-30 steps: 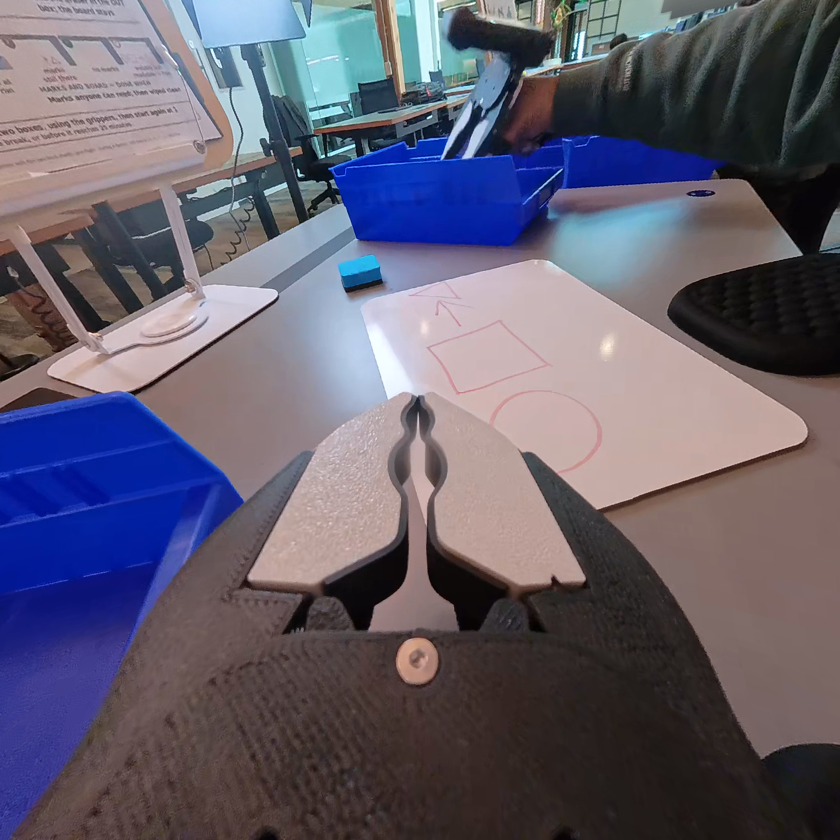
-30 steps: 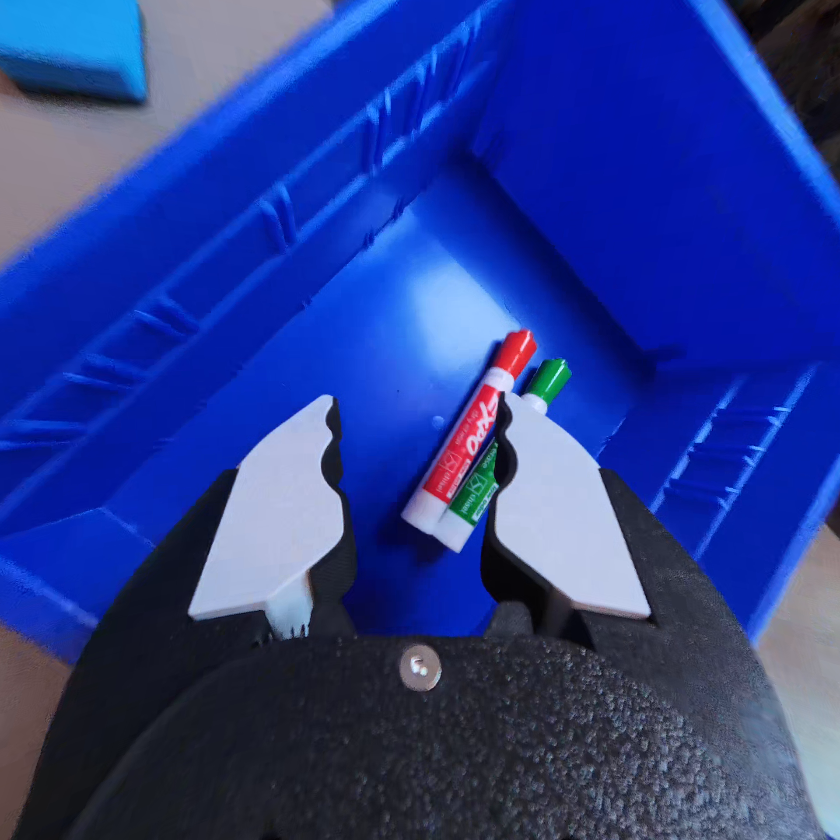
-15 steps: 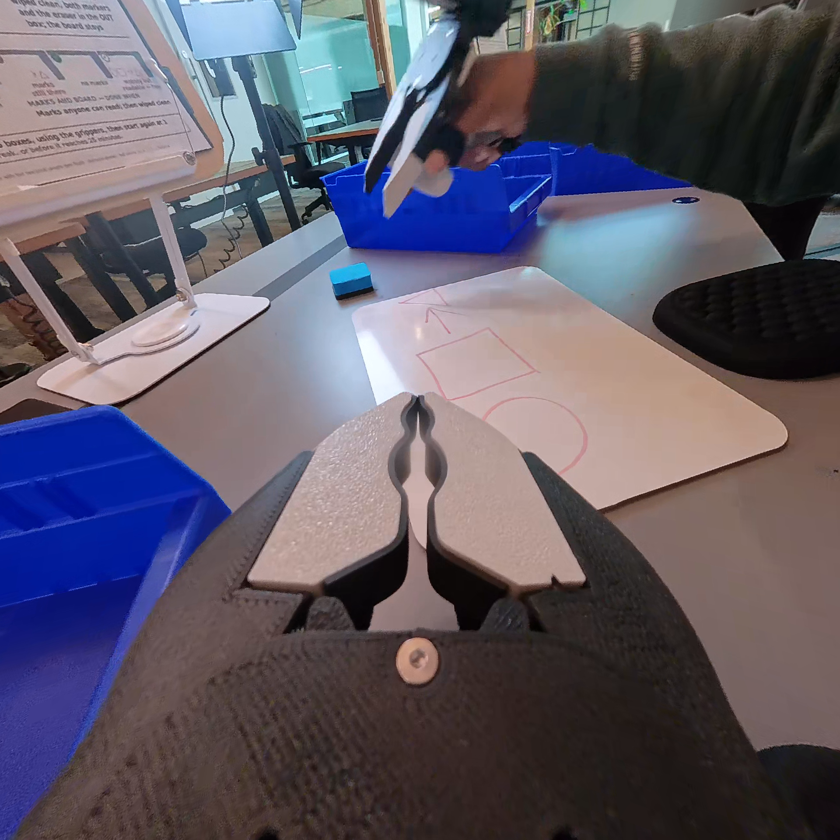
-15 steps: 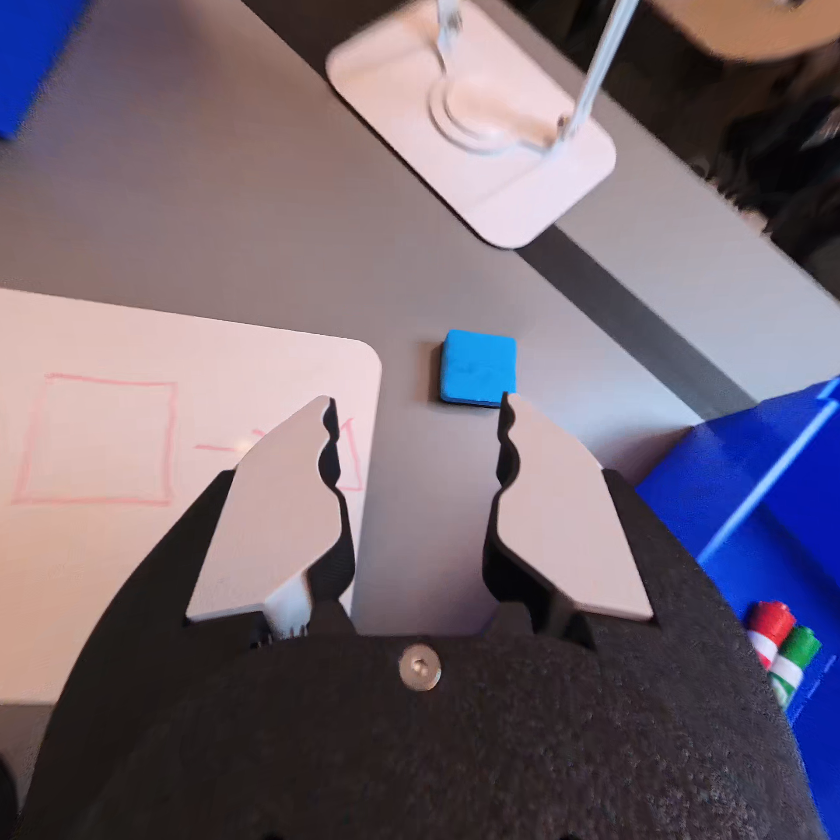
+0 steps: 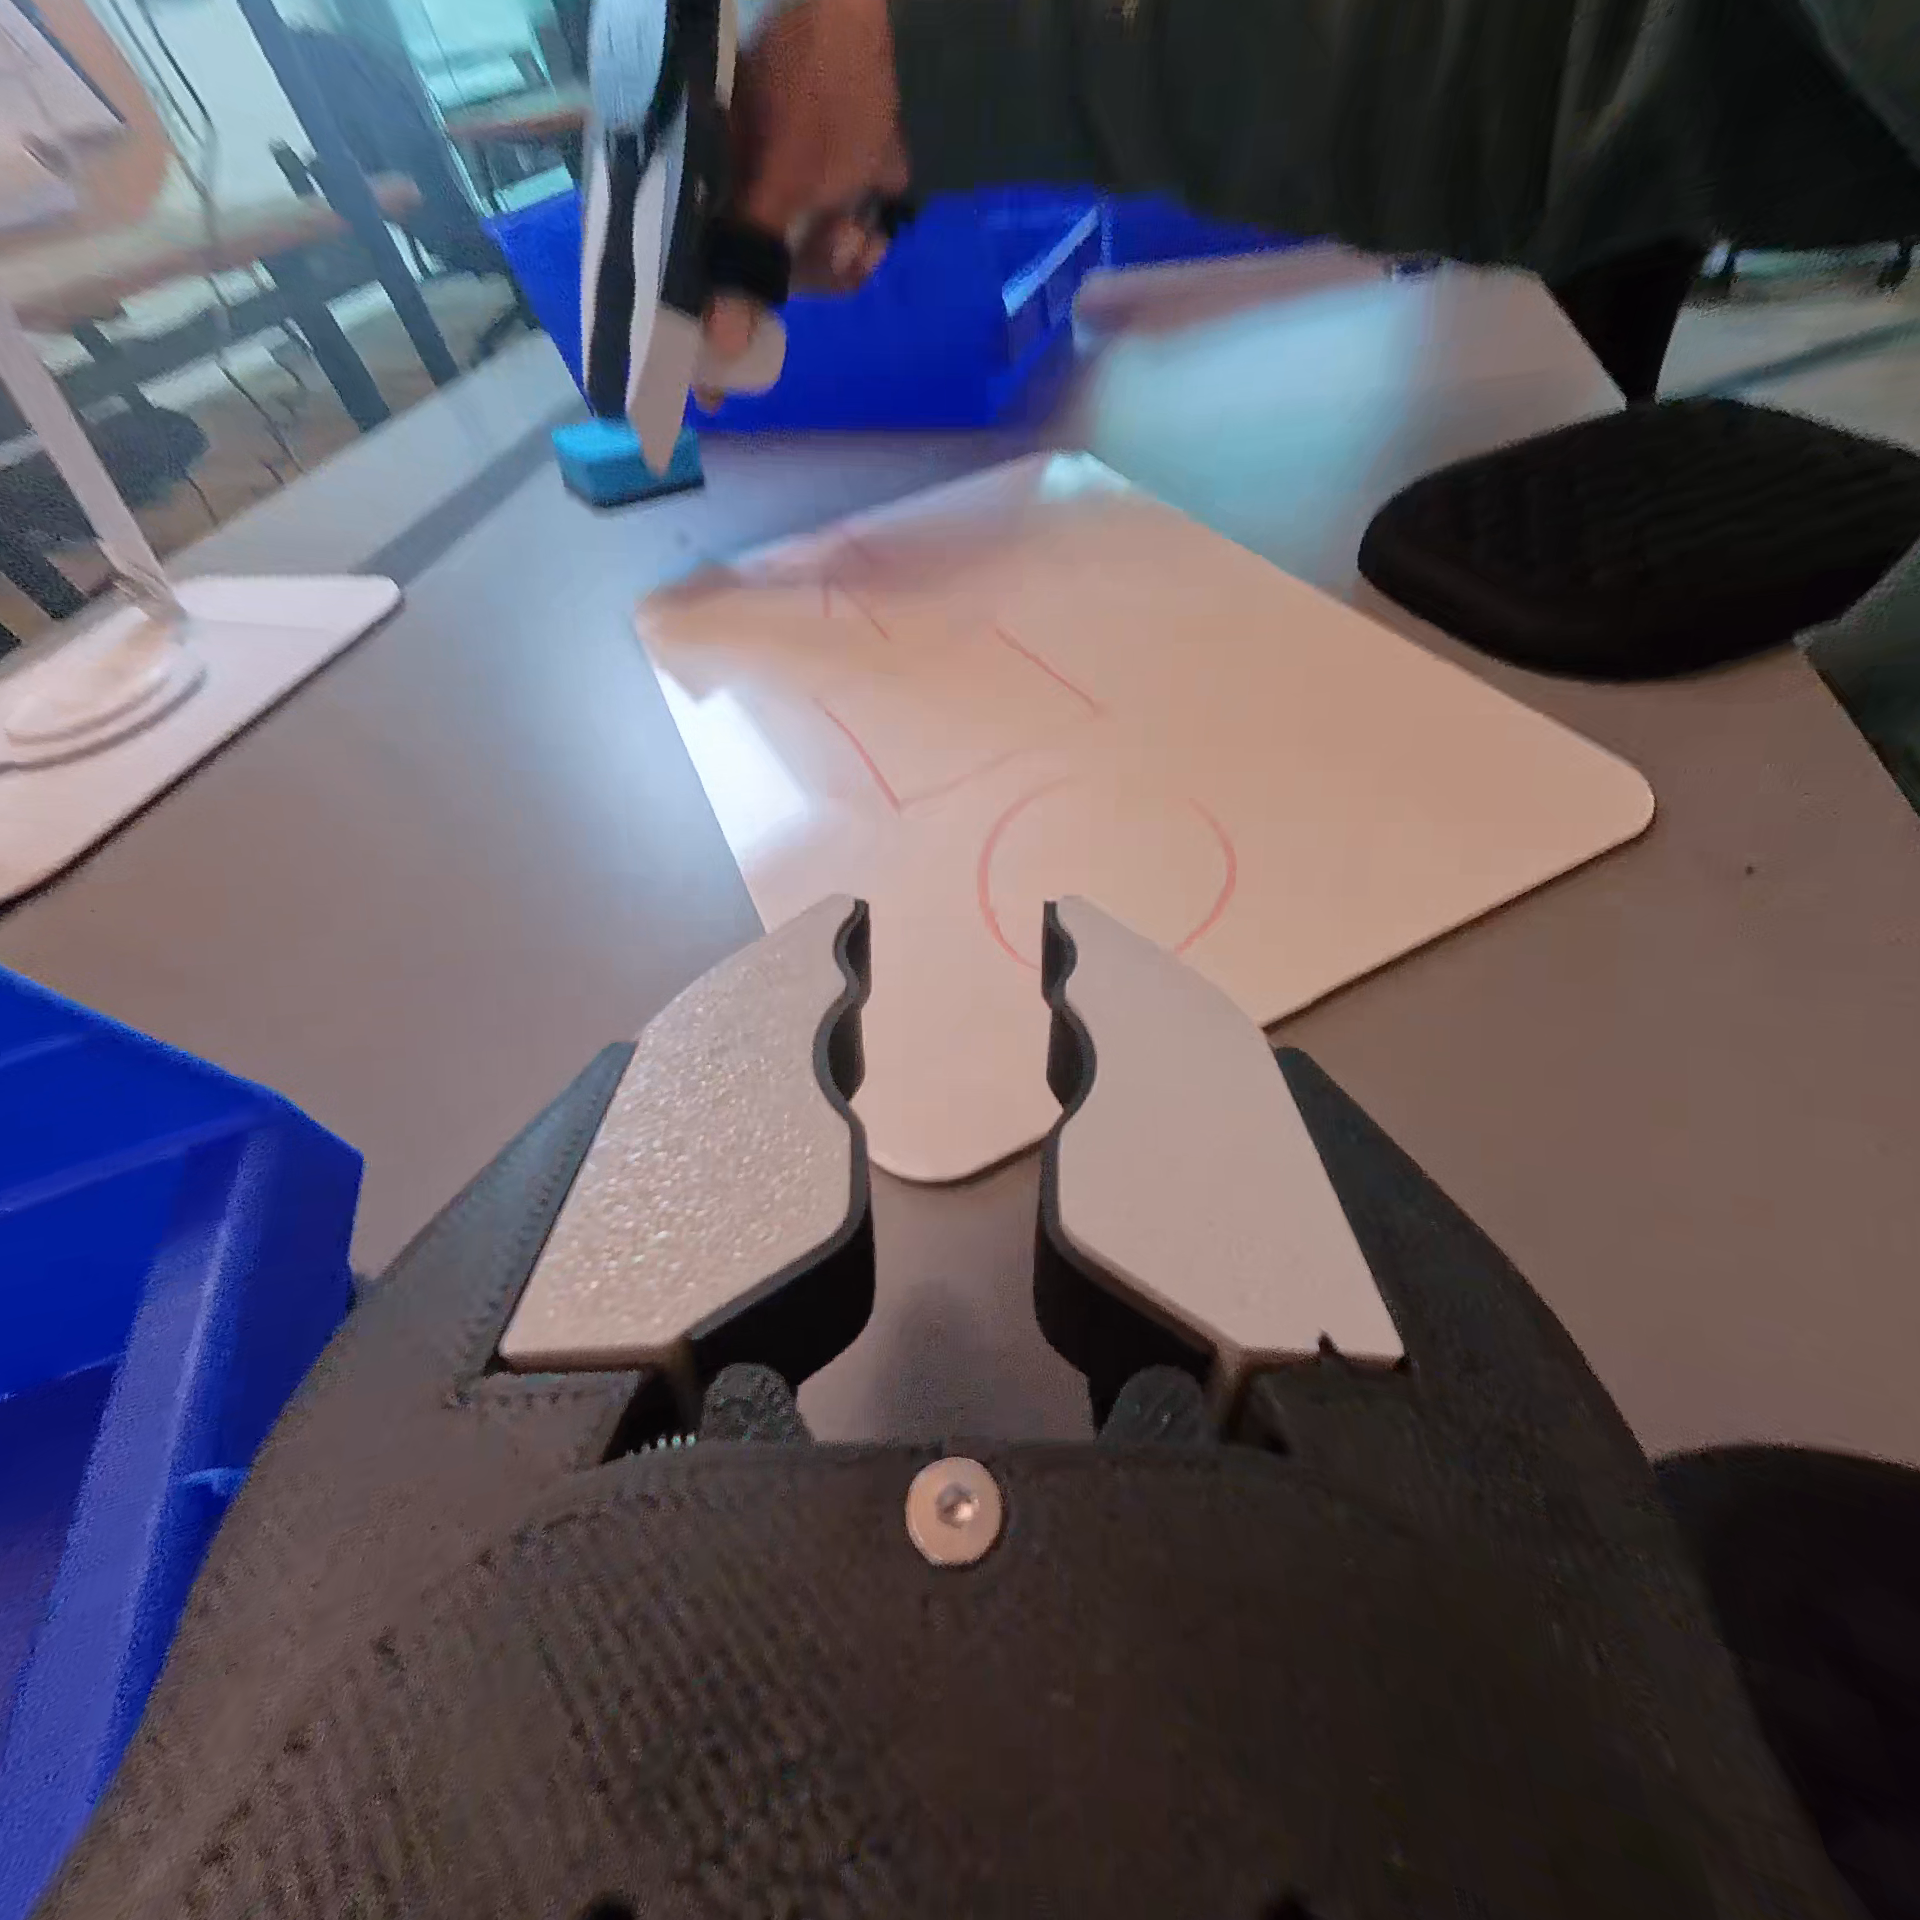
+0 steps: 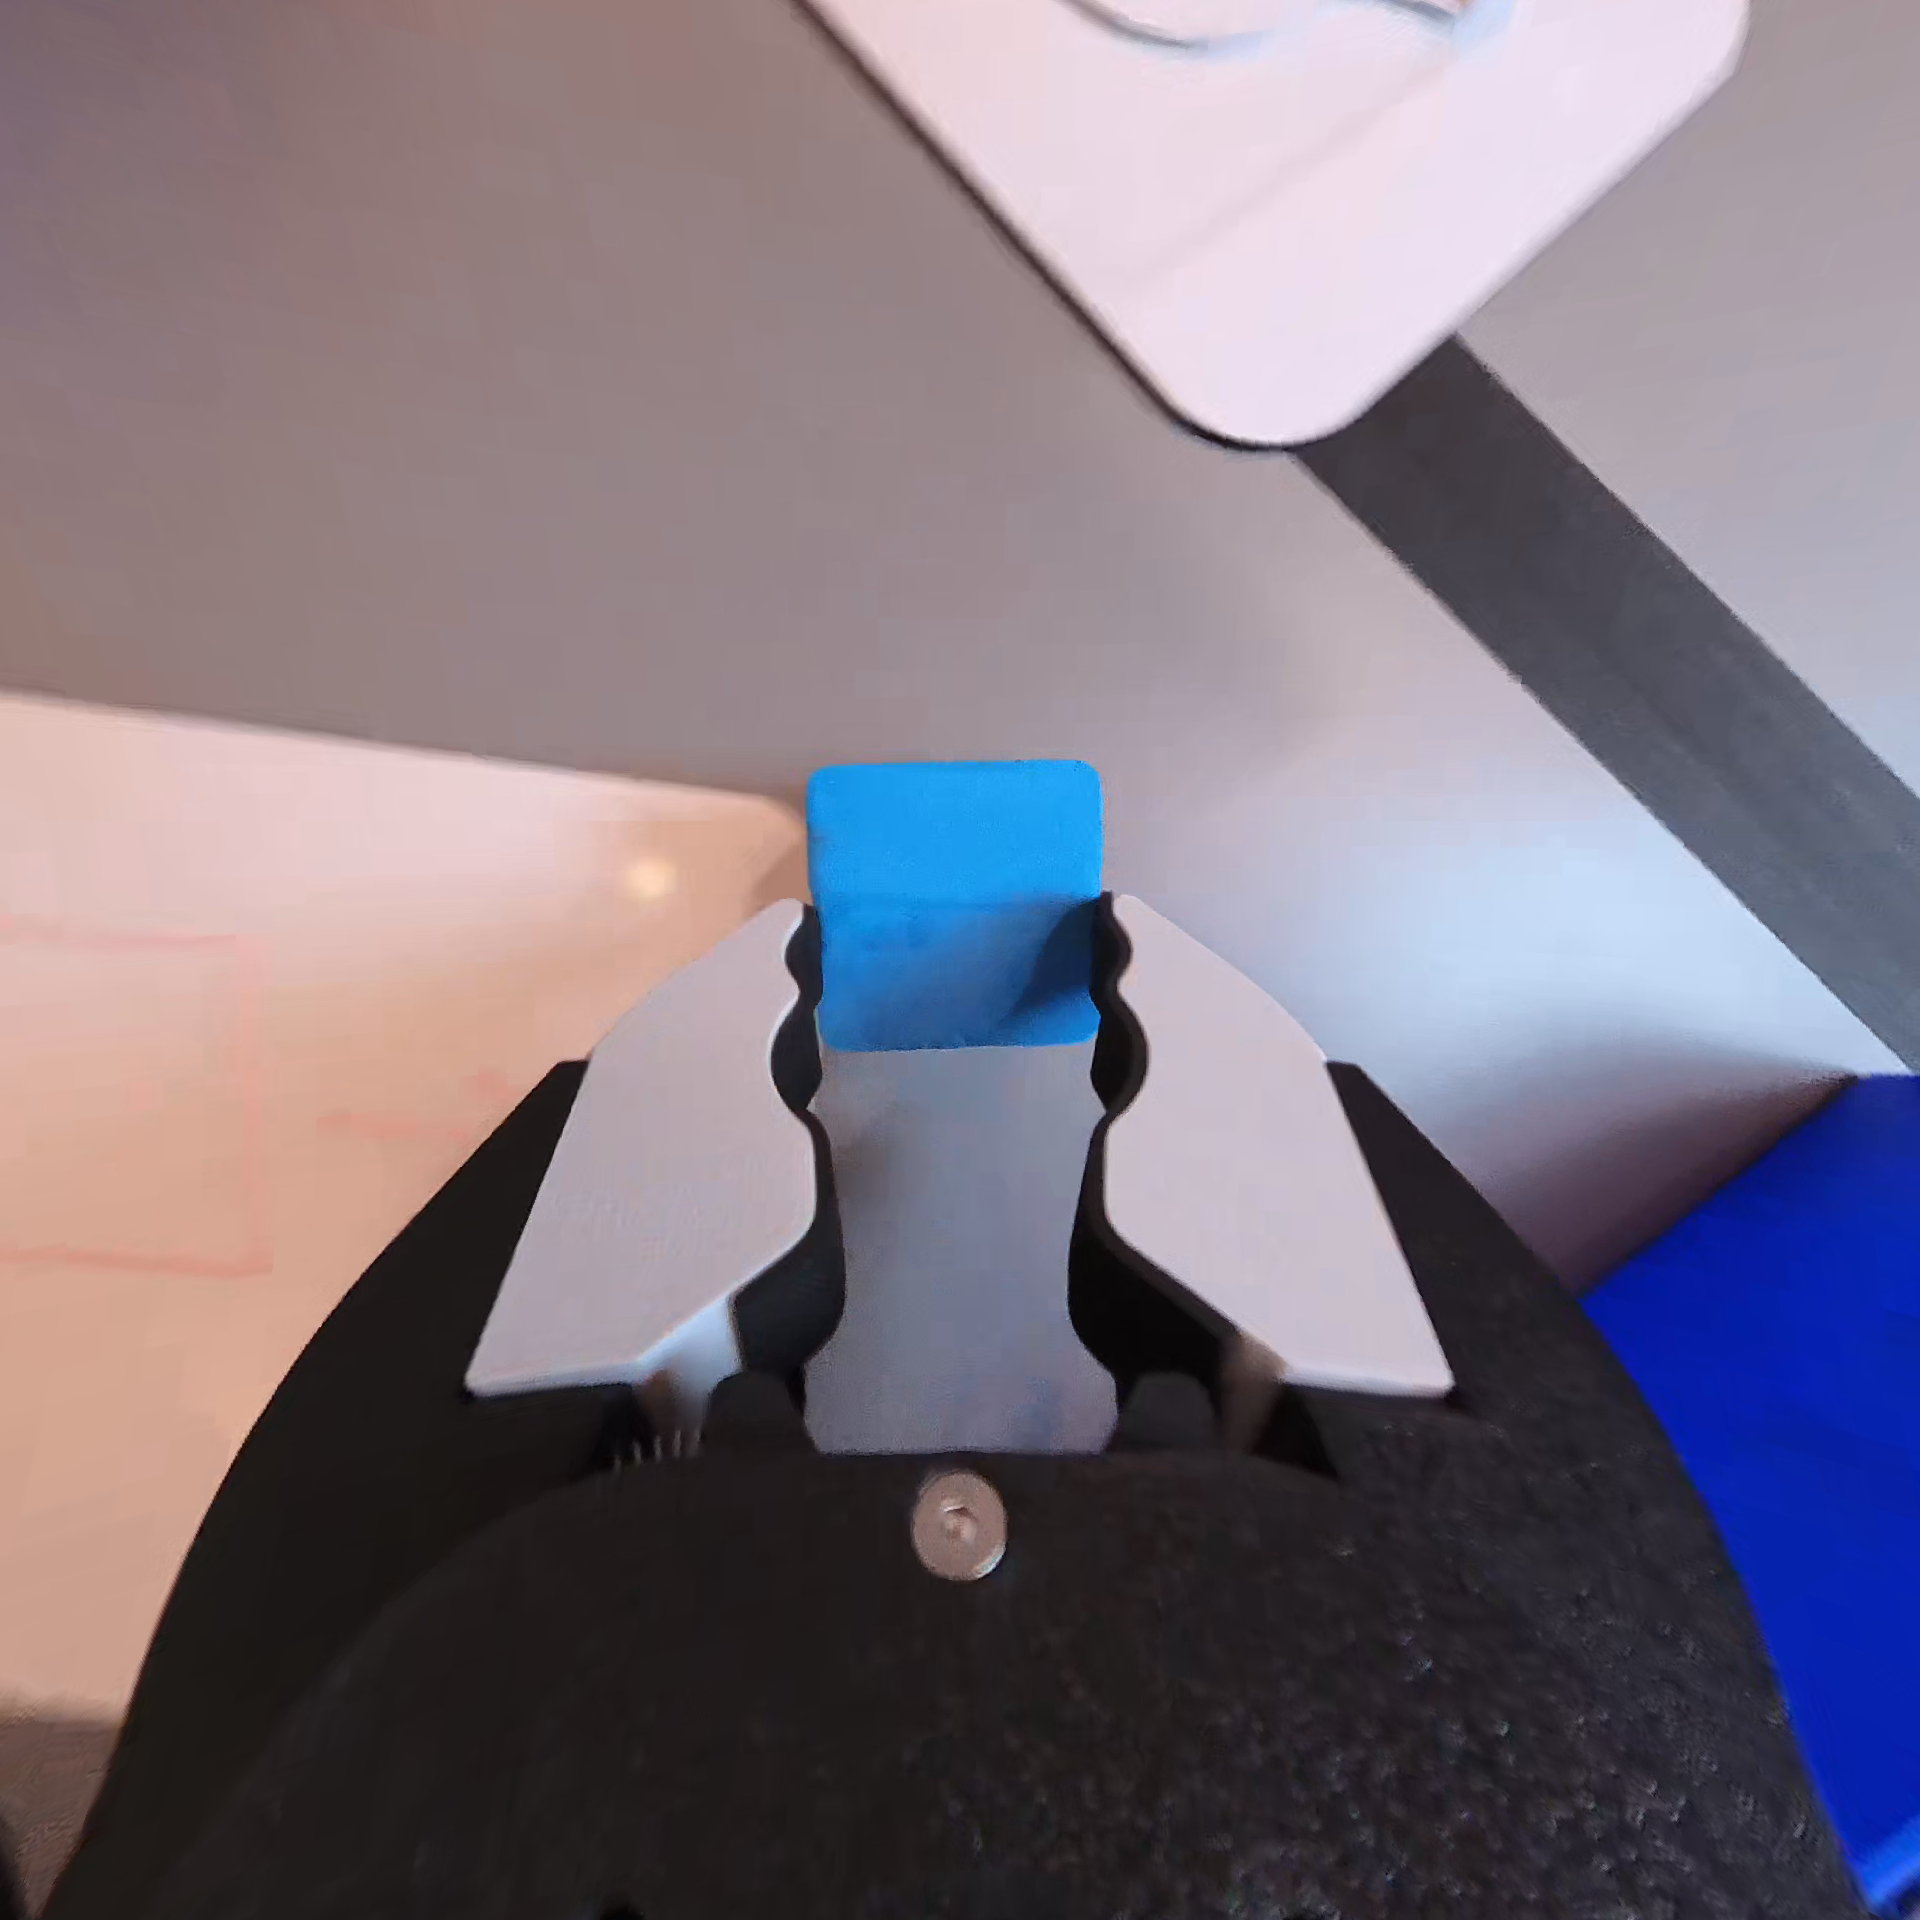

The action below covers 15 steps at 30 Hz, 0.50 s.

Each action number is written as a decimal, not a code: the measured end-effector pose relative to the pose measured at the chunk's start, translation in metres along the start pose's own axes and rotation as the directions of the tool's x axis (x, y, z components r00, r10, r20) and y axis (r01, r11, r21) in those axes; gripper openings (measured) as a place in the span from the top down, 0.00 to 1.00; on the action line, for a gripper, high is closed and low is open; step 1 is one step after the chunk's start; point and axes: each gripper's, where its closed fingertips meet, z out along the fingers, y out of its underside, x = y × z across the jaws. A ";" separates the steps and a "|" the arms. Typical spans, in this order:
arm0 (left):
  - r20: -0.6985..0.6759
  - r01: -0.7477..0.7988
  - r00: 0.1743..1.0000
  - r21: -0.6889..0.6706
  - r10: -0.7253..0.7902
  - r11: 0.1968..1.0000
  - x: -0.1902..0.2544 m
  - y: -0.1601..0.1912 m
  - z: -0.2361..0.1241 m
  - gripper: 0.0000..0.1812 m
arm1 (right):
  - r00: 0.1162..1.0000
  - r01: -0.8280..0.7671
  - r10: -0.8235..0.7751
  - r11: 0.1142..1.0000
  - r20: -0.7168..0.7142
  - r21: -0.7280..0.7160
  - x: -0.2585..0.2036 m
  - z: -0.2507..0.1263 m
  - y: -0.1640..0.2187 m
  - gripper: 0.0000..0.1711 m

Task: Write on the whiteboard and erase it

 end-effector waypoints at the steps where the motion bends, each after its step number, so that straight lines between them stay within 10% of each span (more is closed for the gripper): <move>1: -0.012 -0.001 1.000 -0.042 0.001 0.999 0.001 0.006 -0.001 0.81 | 0.999 0.042 -0.042 0.999 0.025 -0.010 -0.016 -0.009 0.006 0.71; 7: -0.096 0.014 0.995 -0.213 -0.036 0.977 0.002 0.032 -0.002 0.77 | 0.984 0.162 -0.144 0.970 0.108 -0.181 -0.072 -0.016 0.081 0.70; 15: -0.091 -0.029 0.996 -0.353 -0.003 0.935 0.006 0.051 0.009 0.74 | 0.995 0.089 -0.082 0.989 0.064 -0.120 -0.049 0.007 0.046 0.70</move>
